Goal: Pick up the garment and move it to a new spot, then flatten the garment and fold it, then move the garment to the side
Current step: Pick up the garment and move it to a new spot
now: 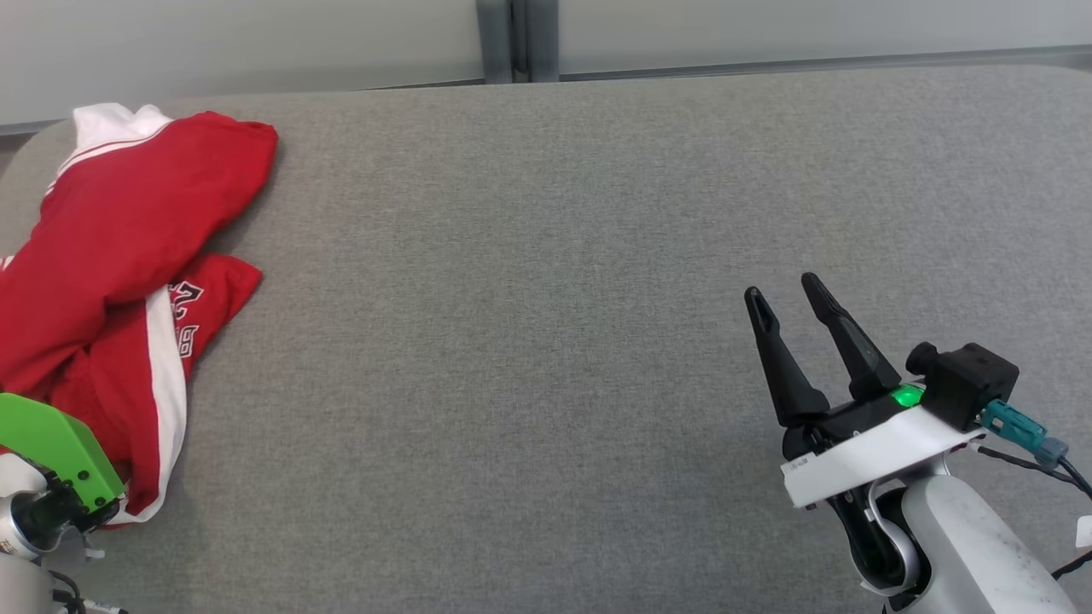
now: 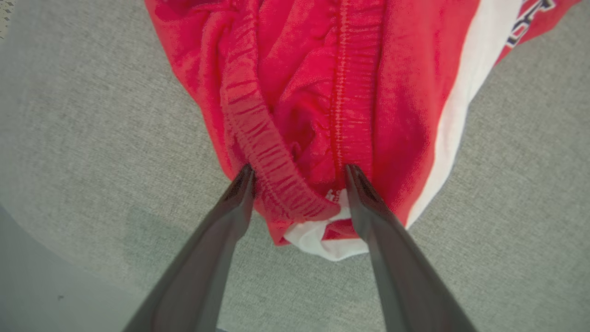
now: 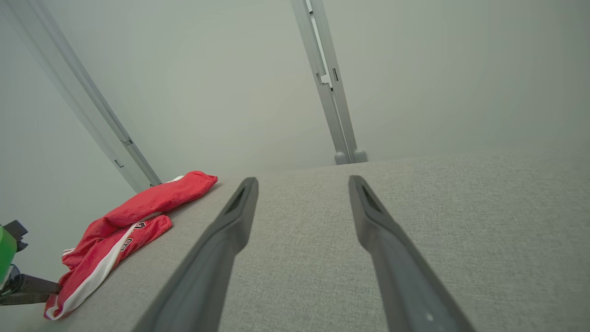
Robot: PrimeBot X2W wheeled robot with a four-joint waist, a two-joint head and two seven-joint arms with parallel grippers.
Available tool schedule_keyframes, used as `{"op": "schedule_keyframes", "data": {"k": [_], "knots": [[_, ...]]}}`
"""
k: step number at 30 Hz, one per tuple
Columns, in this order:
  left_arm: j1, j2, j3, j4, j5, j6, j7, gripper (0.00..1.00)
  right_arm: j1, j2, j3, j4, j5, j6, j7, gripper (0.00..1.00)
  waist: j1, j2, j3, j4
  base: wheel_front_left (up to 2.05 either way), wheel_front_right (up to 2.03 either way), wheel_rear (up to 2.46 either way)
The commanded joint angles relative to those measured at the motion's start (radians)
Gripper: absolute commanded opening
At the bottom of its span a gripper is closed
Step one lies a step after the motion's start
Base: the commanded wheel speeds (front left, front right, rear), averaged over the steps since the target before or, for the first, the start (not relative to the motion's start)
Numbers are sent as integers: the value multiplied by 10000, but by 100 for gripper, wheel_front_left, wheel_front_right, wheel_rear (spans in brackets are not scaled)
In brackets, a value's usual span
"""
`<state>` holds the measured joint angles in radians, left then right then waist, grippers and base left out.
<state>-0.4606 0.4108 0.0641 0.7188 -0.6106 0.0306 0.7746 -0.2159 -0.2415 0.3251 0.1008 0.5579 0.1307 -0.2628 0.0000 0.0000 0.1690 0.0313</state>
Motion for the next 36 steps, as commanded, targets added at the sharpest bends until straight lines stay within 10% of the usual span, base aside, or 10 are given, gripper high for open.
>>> {"op": "schedule_keyframes", "data": {"k": [1, 12, 23, 36], "knots": [[-32, 62, 2, 55, -15, -78, -24, 5, -71, 12, -35, 50, 35, 1, -24, 100, 0, 0, 146, -266, 0, 0, 0], [-314, 240, -450, -823, 204, -796, -437, 0, 323, 241, -145, 214, 15, 1, -23, 100, 0, 0, -717, 76, 0, 0, 0], [-984, -1064, -1180, -5110, -1710, -1508, 851, 0, 632, 540, -218, 320, 27, 1, -23, 100, 0, 0, -1501, -55, 0, 0, 0], [-2692, -3201, -2423, -7210, -2461, -1429, 323, 0, 535, 694, -737, 222, -21, 1, -23, 100, 0, 0, -1398, -2010, 0, 0, 0]]}}
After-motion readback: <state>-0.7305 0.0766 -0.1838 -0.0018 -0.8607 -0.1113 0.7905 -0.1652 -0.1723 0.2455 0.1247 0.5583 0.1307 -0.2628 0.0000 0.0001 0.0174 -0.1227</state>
